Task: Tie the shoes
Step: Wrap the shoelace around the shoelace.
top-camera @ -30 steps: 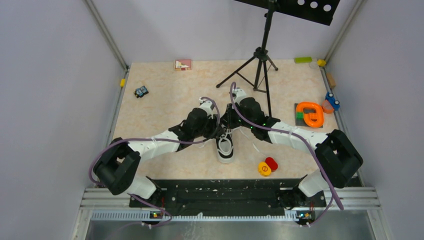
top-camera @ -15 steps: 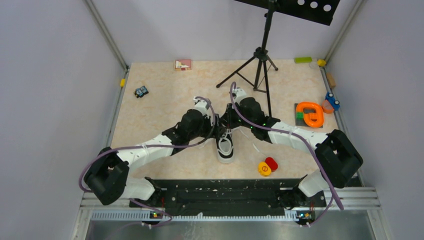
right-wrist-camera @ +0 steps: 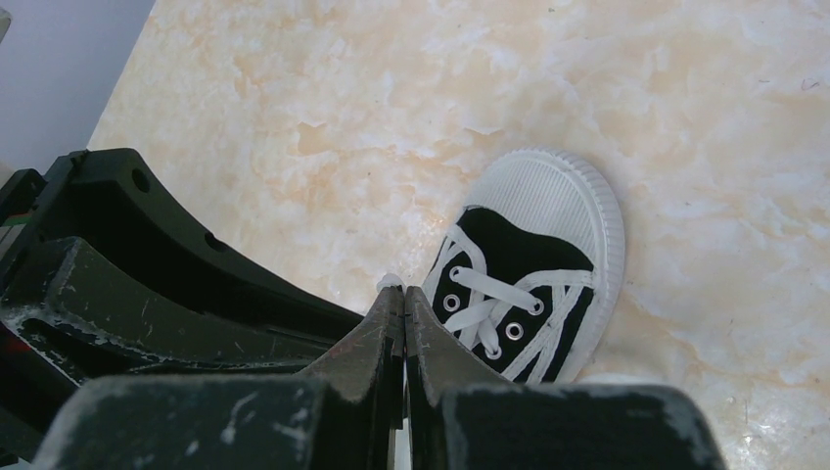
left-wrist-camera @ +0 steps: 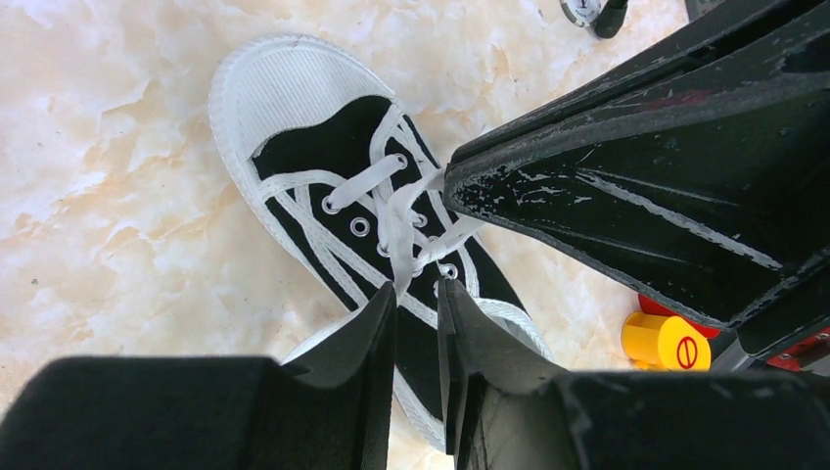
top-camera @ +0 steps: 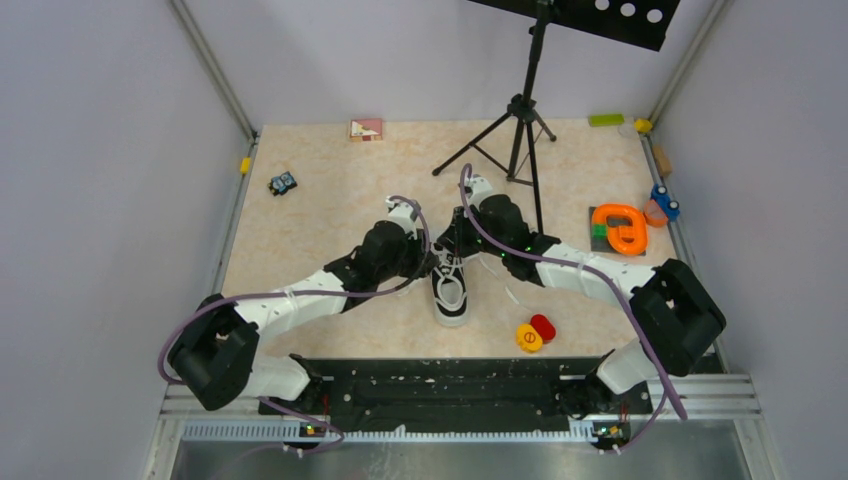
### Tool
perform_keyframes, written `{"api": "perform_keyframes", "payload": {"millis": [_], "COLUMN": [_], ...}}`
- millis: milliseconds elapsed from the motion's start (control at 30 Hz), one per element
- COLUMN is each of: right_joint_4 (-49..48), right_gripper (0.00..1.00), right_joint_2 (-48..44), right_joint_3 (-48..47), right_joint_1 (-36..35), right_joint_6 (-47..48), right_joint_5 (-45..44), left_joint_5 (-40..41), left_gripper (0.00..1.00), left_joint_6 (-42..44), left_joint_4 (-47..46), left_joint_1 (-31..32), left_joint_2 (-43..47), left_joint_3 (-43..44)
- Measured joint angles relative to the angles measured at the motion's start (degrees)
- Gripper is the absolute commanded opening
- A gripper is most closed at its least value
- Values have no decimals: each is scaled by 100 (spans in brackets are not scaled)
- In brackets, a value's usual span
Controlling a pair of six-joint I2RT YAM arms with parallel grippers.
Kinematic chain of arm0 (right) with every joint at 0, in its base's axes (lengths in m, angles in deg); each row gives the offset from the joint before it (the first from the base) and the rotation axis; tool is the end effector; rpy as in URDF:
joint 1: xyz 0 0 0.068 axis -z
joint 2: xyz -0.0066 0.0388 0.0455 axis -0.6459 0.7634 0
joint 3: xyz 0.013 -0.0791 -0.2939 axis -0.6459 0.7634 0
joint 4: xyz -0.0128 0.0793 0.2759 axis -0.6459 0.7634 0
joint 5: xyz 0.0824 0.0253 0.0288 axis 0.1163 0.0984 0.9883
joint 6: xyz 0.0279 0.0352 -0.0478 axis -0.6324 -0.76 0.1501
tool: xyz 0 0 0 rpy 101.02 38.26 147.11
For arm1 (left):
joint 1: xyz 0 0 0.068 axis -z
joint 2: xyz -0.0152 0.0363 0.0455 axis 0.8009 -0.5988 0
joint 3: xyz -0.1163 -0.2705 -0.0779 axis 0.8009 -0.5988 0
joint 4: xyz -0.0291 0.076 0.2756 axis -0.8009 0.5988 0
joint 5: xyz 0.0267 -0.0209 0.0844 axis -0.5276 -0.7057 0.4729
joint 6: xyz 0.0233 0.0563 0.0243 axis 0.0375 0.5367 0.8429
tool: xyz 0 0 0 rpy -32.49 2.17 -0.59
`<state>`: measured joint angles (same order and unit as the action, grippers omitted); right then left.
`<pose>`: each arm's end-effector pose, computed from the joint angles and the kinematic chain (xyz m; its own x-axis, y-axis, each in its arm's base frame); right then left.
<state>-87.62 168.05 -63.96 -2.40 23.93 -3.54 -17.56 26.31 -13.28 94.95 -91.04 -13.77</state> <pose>0.2685 0.2549 0.2488 -0.6071 0.0285 -0.7941 -0.5361 0.7230 0.4358 0.2322 -0.2079 0.2264 -0.6648 -0.1001 -0.7402 0.3840 0.8042 -0.4537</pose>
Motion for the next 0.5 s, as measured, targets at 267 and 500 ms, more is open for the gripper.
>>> {"api": "perform_keyframes", "payload": {"millis": [267,500], "right_joint_4": [-7,-9], "right_gripper": [0,0], "right_joint_2": [39,42], "right_joint_3": [0,0], "right_joint_1": [0,0], "right_joint_6": [0,0], "right_joint_5": [2,2], "left_joint_5": [-46,-151], "left_gripper": [27,31], "left_joint_6": [-2,0], "left_joint_4": [0,-2], "left_joint_1": [-2,-2], "left_joint_2": [-22,-85], "left_joint_3": [0,0]}}
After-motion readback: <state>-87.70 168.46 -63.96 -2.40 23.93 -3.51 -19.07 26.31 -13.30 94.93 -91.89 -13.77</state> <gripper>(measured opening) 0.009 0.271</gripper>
